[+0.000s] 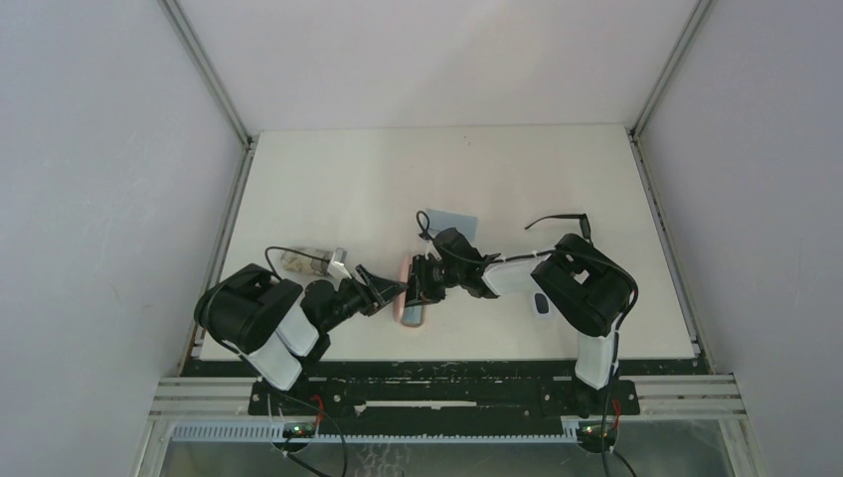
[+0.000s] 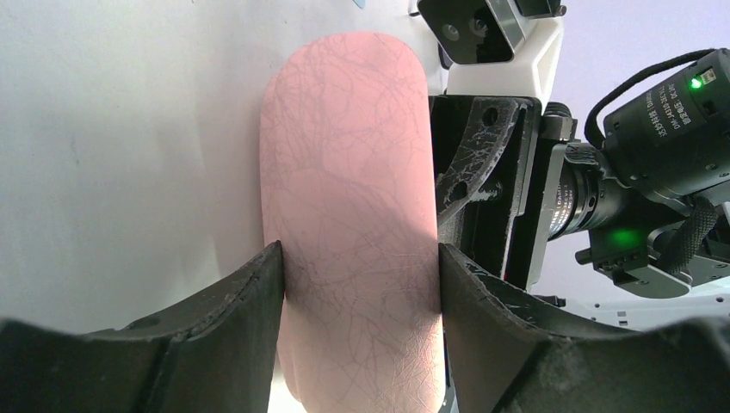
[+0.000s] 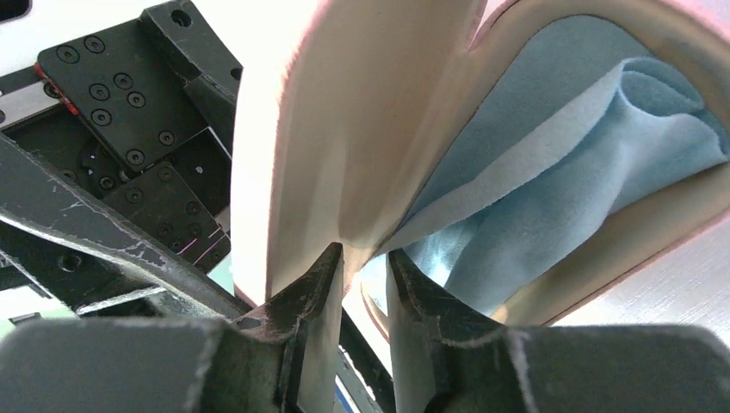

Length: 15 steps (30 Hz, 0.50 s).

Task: Organize the sunglasses
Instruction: Adjust the glasses cleaning cloth on the sunglasses case.

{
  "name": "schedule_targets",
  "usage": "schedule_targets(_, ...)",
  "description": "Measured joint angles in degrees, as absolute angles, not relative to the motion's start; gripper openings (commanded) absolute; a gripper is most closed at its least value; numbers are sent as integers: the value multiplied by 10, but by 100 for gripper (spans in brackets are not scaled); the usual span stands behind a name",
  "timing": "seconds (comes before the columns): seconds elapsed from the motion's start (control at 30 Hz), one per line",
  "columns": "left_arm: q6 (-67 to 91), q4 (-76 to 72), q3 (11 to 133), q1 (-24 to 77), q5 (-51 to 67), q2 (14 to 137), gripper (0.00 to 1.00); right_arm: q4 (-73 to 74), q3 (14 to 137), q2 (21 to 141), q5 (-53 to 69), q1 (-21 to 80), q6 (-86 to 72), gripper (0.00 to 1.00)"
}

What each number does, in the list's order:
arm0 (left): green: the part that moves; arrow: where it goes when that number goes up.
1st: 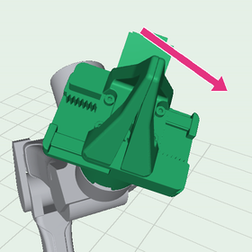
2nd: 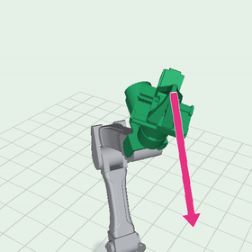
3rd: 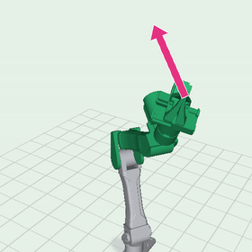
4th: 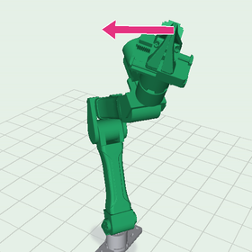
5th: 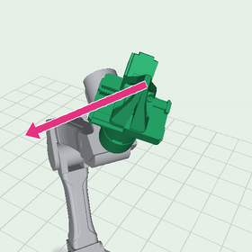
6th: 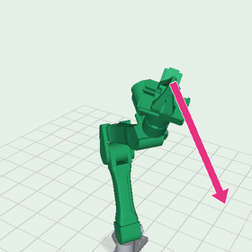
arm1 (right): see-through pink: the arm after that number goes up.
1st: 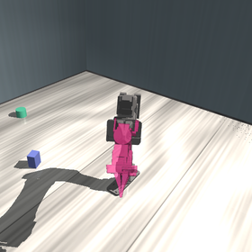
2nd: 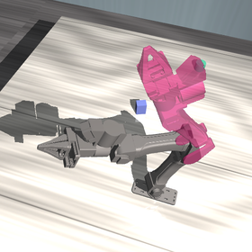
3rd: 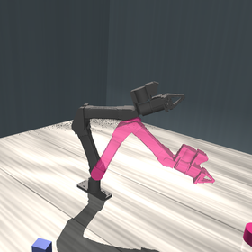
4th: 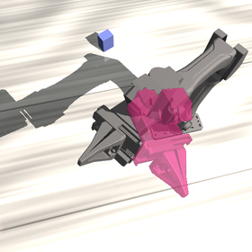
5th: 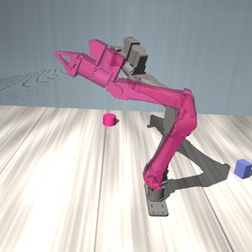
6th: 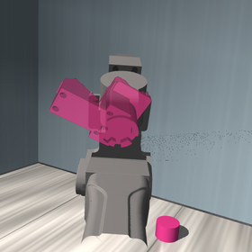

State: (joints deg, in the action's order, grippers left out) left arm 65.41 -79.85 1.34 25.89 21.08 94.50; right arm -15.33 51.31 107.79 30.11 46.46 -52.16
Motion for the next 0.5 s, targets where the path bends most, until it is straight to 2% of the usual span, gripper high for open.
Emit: schedule_targets(0.5,654,-800,13,259,212,945,20,-170,472,1022,256,444,-520,28)
